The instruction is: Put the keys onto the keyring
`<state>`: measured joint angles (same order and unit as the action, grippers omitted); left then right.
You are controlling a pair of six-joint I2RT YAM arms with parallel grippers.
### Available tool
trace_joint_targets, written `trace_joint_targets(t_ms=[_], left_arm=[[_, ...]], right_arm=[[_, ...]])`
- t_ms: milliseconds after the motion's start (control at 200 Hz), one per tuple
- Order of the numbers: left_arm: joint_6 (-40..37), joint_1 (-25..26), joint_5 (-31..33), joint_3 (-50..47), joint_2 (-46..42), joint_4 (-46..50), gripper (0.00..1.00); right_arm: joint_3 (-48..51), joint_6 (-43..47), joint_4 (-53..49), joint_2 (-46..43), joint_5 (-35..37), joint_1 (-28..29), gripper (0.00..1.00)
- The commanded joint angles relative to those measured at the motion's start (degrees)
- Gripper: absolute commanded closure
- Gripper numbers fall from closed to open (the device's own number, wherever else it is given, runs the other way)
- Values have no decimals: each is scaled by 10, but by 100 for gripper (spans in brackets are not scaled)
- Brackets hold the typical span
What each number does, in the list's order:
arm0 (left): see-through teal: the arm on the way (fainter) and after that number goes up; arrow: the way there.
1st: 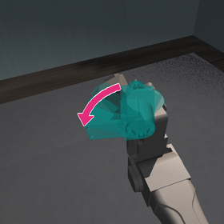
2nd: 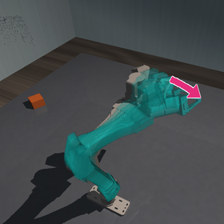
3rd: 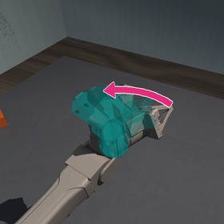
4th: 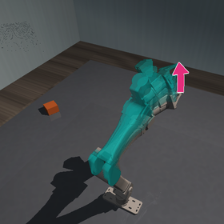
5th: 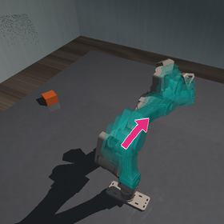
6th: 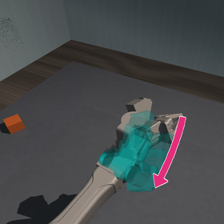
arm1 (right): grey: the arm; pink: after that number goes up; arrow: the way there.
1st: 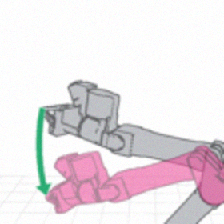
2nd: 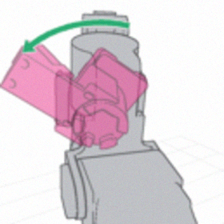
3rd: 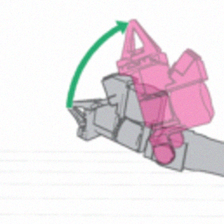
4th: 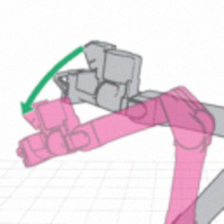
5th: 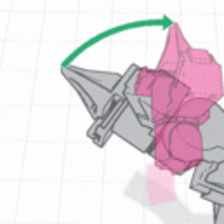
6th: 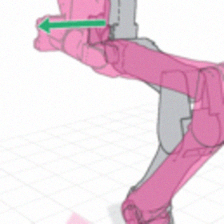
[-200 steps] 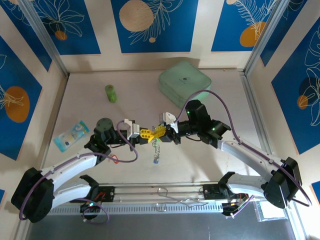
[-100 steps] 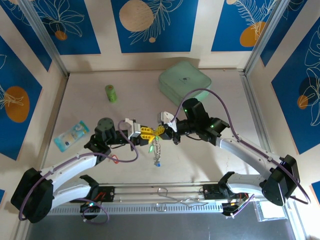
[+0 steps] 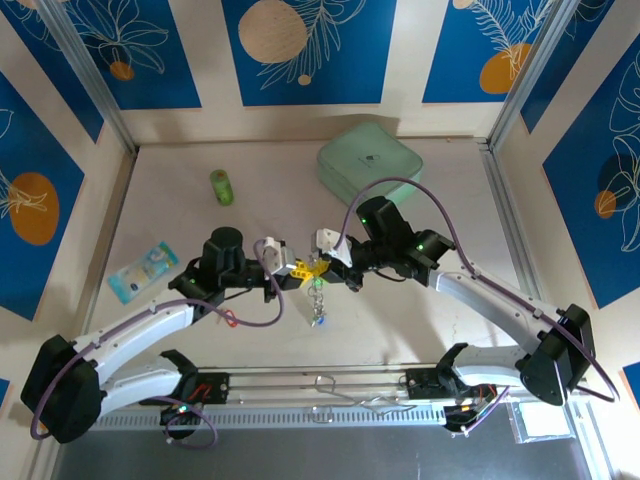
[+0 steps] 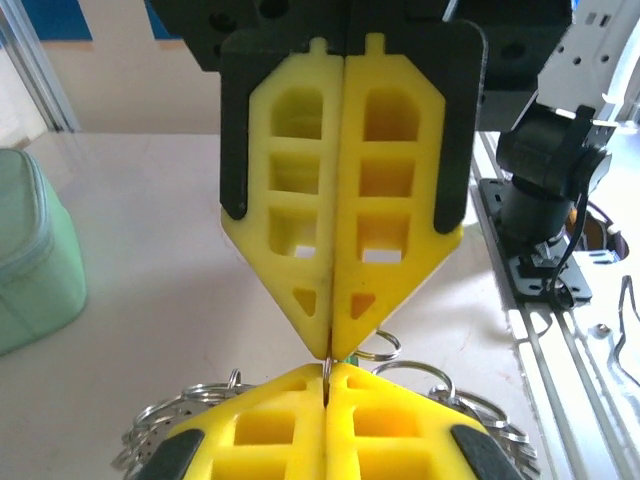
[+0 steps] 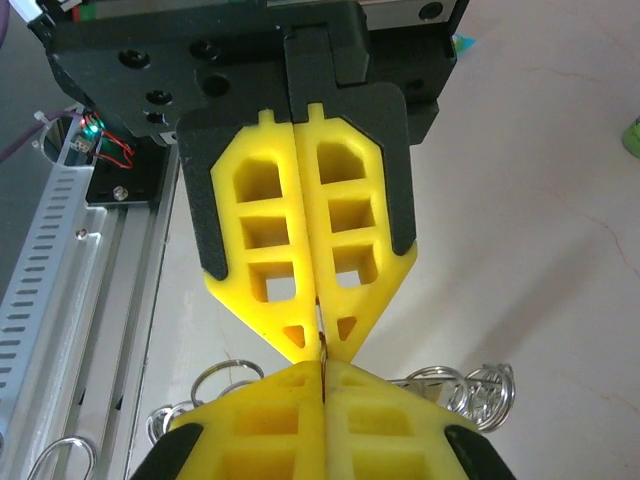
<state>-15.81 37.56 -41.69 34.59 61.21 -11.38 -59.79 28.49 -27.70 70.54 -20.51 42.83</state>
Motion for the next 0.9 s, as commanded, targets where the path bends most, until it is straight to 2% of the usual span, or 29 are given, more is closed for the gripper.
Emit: trace_joint_targets(t_ms=[0,140,195,245,420,650,890], left_arm=[[-21,5,9,18,6,35,100],[-19,6,9,13,0,23,100],[-12,6,11,2,-7,-3,100],[1,6,13,-12,-15,-37,100],[49,7,10,-56,-25,-158,100],[83,6,8,-72,-17,-213,100],[95,7,-2,-76,-8,-231,100]], right_arm=[[-28,10,-2,4,-29,13,100],[-22,-10,16,3,-32,8,100],[-8,-27,32,-7,-49,-7,81],[14,-41,55,-18,-63,-21,75],[58,-61,91,-36,-77,-34,74],[81,-67,95,-40,-70,-34,73],[86,-71,114,-43,-72,-29,75]])
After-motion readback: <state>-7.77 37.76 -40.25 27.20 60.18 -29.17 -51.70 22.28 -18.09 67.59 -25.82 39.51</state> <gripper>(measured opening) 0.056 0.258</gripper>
